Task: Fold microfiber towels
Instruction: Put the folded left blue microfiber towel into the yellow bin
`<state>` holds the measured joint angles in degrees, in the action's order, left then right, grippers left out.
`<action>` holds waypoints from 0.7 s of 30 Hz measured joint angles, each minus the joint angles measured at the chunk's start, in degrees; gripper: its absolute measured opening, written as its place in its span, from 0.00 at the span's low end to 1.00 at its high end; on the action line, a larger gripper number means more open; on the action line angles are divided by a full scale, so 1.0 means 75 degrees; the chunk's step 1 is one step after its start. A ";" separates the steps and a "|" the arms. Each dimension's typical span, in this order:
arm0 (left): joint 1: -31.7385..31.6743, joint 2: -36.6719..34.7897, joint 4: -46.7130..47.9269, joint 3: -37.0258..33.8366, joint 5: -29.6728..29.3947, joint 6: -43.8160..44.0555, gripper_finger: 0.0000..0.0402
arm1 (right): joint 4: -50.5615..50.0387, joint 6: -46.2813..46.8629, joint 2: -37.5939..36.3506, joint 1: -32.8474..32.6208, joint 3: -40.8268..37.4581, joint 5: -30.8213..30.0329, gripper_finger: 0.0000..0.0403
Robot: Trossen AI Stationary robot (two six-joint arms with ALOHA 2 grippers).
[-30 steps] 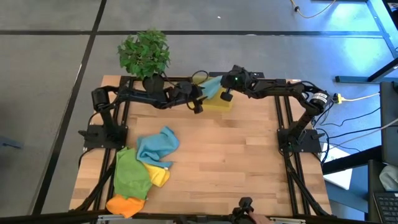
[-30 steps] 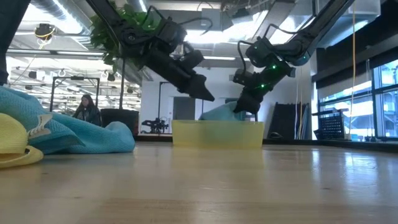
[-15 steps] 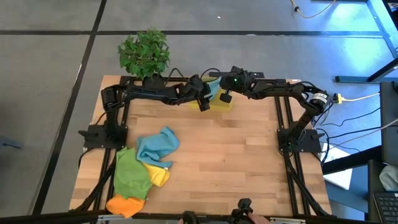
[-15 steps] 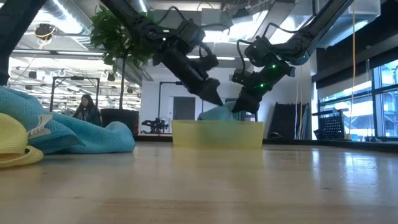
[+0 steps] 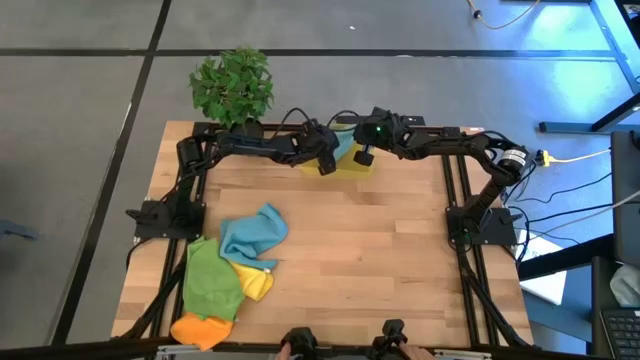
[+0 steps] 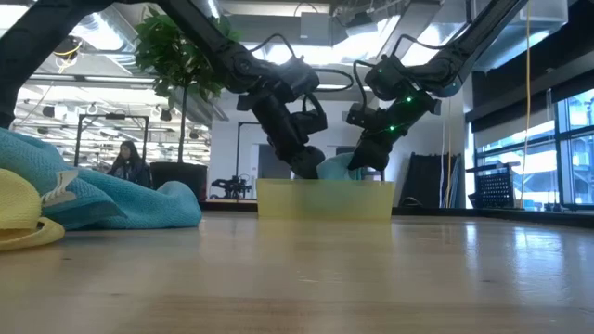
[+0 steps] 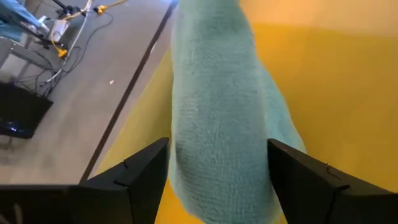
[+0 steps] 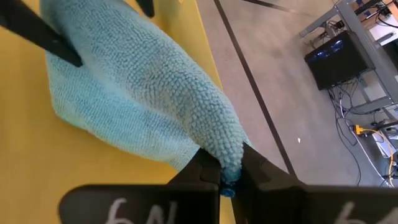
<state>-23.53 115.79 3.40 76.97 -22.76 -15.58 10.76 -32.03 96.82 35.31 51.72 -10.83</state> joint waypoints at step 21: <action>0.0039 0.0000 -0.0767 -0.0003 -0.1882 -0.3666 0.01 | 0.0766 -0.0383 -0.0006 -0.0013 0.0003 -0.0609 0.03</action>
<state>-23.24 115.79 -2.35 76.95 -36.88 -43.07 16.51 -34.91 96.77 35.22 51.75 -15.40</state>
